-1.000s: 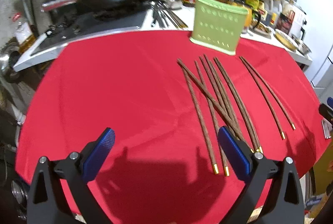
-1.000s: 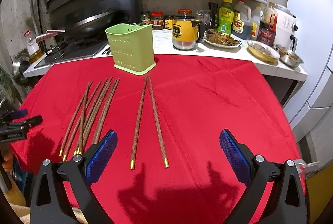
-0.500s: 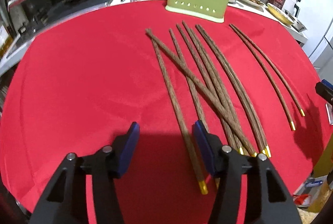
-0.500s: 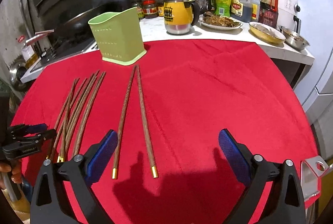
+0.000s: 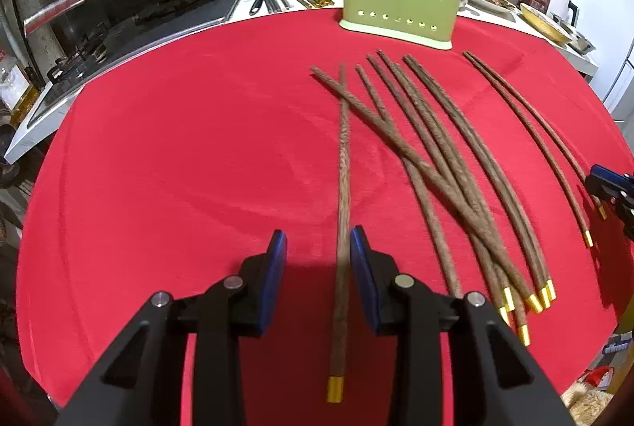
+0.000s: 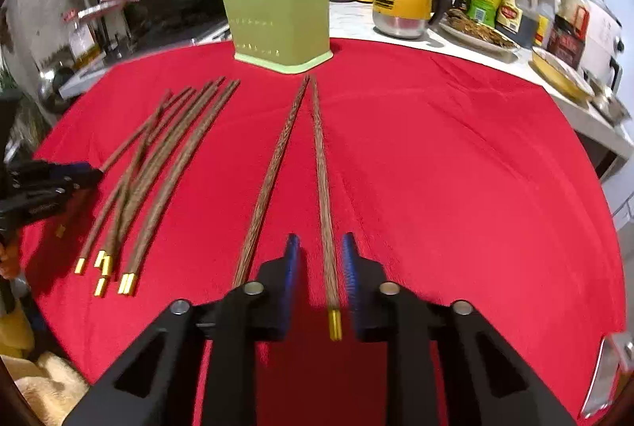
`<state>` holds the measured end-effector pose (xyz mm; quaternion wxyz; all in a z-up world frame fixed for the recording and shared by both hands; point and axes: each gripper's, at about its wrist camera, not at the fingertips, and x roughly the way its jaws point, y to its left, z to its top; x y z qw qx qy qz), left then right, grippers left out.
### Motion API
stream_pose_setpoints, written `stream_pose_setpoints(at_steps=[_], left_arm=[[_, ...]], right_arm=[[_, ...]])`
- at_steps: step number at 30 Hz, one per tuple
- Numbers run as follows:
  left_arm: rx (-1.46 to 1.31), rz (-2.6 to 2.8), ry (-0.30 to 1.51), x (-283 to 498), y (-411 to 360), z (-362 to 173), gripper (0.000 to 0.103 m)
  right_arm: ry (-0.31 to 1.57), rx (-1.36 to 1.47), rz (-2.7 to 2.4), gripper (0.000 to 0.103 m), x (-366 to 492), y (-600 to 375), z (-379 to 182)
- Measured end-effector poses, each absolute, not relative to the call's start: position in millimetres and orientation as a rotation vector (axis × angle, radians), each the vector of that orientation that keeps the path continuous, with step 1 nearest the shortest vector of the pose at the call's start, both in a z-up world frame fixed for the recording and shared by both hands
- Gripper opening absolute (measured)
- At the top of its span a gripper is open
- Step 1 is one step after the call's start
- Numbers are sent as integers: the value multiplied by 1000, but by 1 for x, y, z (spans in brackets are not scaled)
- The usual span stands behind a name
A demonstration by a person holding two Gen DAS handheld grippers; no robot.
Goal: Organize utensils
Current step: 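Close the left tool on one brown chopstick while the right tool grasps another, then lift the chopsticks upright with both tools and carry them above the green holder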
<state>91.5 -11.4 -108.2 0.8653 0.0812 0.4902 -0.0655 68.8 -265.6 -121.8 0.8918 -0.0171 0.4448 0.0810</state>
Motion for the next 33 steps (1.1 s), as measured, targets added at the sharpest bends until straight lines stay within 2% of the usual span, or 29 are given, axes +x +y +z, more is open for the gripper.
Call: stream_pose_setpoints(at_steps=[2, 5, 16, 23, 25, 30, 33], left_arm=[[160, -134, 1022, 93, -6, -108, 34], [156, -141, 1007, 93, 1, -109, 34], [180, -275, 959, 25, 5, -109, 35], [157, -229, 937, 24, 13, -109, 15], [158, -223, 934, 23, 13, -110, 15], [175, -209, 924, 22, 12, -110, 15], [170, -207, 913, 22, 12, -111, 15]], right_arm=[[931, -53, 152, 7, 75, -262, -126], [924, -52, 114, 7, 76, -263, -127], [892, -44, 114, 10, 46, -266, -129], [836, -23, 159, 10, 27, -271, -132], [821, -32, 172, 10, 22, -271, -133], [793, -64, 177, 19, 13, -266, -134], [778, -59, 175, 20, 10, -266, -135]])
